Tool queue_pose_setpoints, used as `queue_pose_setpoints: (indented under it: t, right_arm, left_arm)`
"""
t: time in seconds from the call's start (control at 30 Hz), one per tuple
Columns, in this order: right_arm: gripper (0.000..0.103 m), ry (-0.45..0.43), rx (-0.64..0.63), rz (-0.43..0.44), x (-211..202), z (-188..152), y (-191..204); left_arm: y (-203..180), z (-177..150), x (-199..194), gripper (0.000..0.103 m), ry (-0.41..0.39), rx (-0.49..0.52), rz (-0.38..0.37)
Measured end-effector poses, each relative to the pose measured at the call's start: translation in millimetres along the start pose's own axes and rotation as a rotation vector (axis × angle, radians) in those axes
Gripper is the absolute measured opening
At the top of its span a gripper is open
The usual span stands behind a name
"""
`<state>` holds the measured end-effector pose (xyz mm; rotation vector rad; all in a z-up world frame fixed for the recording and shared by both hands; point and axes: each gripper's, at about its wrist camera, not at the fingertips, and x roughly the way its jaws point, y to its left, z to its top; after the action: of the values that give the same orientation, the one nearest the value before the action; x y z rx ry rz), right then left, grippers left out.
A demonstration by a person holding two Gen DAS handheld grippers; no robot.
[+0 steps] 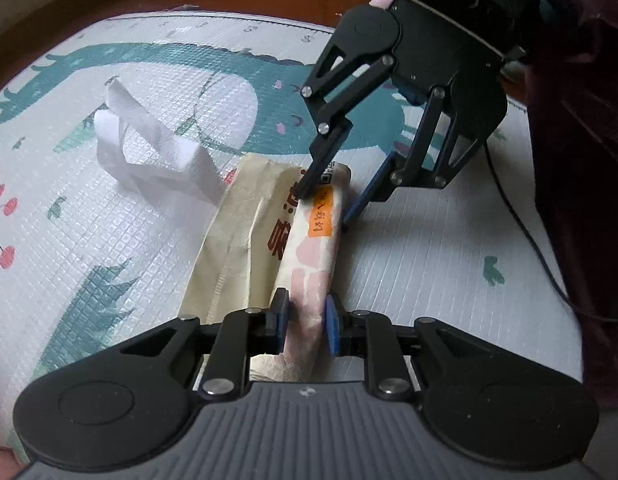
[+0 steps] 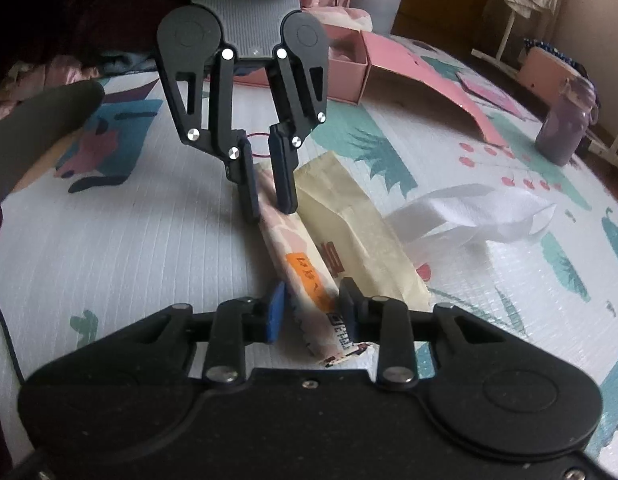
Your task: Fold shopping bag
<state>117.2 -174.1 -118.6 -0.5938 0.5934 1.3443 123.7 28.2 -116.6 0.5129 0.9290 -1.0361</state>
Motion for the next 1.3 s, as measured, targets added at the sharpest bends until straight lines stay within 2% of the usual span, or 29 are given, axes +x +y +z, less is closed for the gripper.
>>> queue_pose_setpoints:
  t: [0.07, 0.1, 0.17, 0.23, 0.3, 0.37, 0.4, 0.5, 0.6, 0.67, 0.7, 0.8, 0.93, 1.07, 1.23, 1.3]
  right_arm:
    - [0.029, -0.007, 0.02, 0.015, 3.4, -1.7, -2.0]
    - [0.029, -0.009, 0.025, 0.018, 3.7, -2.3, -2.4]
    - [0.029, -0.016, 0.049, 0.025, 2.3, -4.2, -2.6]
    - [0.029, -0.03, 0.109, 0.048, 2.4, -6.2, -9.1]
    - [0.029, -0.047, 0.19, 0.092, 2.3, -9.9, -20.2]
    - [0.029, -0.059, 0.214, 0.113, 3.6, -12.0, -23.3]
    - [0.029, -0.063, 0.226, 0.121, 4.4, -12.5, -23.7]
    - [0.031, -0.072, 0.202, 0.11, 4.3, -12.8, -18.0]
    - [0.04, -0.075, 0.113, 0.093, 2.5, -12.9, -4.9]
    - [0.037, -0.069, 0.096, 0.085, 2.6, -12.1, -3.3]
    - [0.029, -0.063, 0.125, 0.076, 3.8, -11.7, -7.6]
    - [0.026, -0.108, 0.422, 0.127, 7.0, -22.7, -40.6]
    - [0.024, -0.145, 0.621, 0.174, 9.3, -35.1, -58.0]
    - [0.023, -0.167, 0.808, 0.199, 12.0, -44.6, -67.8]
    - [0.022, -0.165, 0.922, 0.202, 14.0, -47.7, -68.8]
    - [0.021, -0.161, 0.944, 0.205, 15.1, -47.7, -70.3]
  left_arm:
    - [-15.0, -0.9, 1.6, 0.022, -0.006, 0.104, 0.06]
    - [-31.4, -4.4, 5.5, 0.027, 0.0, 0.223, 0.136]
    - [-52.2, -13.8, 8.4, 0.028, -0.018, 0.357, 0.233]
    - [-60.4, -23.6, 9.2, 0.028, -0.057, 0.366, 0.301]
    - [-64.7, -29.7, 9.9, 0.028, -0.083, 0.357, 0.334]
    - [-53.3, -26.8, 6.4, 0.027, -0.092, 0.225, 0.297]
    - [-40.6, -22.9, 3.3, 0.025, -0.089, 0.127, 0.256]
    - [-1.1, -13.6, -3.0, 0.026, -0.071, -0.135, 0.113]
    - [25.2, -8.9, -3.4, 0.026, -0.039, -0.28, 0.014]
    - [41.2, -10.1, -3.8, 0.026, -0.04, -0.391, -0.041]
    - [51.7, -12.9, -3.1, 0.026, -0.044, -0.47, -0.076]
    - [73.5, -21.9, -1.0, 0.026, -0.059, -0.642, -0.151]
    - [77.7, -31.5, 0.7, 0.026, -0.106, -0.747, -0.16]
    - [74.3, -46.8, 1.0, 0.027, -0.204, -0.856, -0.137]
    - [65.7, -60.0, 2.6, 0.027, -0.311, -0.948, -0.084]
    - [58.0, -59.1, -0.8, 0.027, -0.32, -0.936, -0.047]
